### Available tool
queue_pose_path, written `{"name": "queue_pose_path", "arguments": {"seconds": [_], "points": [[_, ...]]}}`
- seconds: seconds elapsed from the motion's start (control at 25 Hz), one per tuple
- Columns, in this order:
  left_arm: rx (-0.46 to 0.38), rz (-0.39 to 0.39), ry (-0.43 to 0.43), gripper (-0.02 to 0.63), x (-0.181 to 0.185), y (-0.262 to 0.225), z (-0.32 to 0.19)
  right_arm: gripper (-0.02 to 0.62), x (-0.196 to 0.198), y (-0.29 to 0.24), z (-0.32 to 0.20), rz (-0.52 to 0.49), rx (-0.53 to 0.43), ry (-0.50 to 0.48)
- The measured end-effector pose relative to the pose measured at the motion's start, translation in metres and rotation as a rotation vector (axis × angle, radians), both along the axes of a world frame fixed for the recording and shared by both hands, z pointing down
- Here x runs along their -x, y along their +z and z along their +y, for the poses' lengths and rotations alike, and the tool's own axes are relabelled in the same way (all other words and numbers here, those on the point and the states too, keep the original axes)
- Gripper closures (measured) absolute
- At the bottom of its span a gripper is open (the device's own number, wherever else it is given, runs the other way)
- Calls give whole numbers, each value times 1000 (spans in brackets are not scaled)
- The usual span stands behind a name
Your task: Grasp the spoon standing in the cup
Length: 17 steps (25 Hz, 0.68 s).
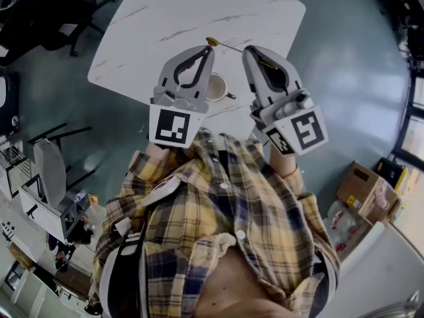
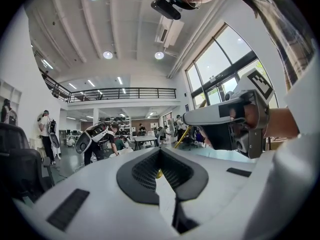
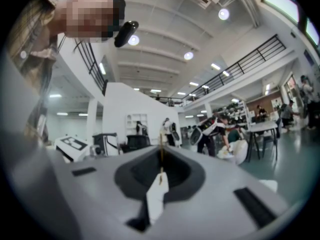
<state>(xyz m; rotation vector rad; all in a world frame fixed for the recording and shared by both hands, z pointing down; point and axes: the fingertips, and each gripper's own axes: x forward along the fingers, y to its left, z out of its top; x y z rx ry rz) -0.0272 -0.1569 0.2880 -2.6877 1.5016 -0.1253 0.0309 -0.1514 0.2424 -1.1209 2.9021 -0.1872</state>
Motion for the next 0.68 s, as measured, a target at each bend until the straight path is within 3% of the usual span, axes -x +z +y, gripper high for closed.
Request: {"name": "queue_pose_path", "arguments": {"seconds": [0.4, 0.68], "points": [[-45, -35, 2, 591, -3, -5, -2, 565, 0, 2, 0, 0, 6, -9], [-56, -2, 35, 591, -5, -6, -4, 565, 0, 6, -2, 1, 13, -8]]}}
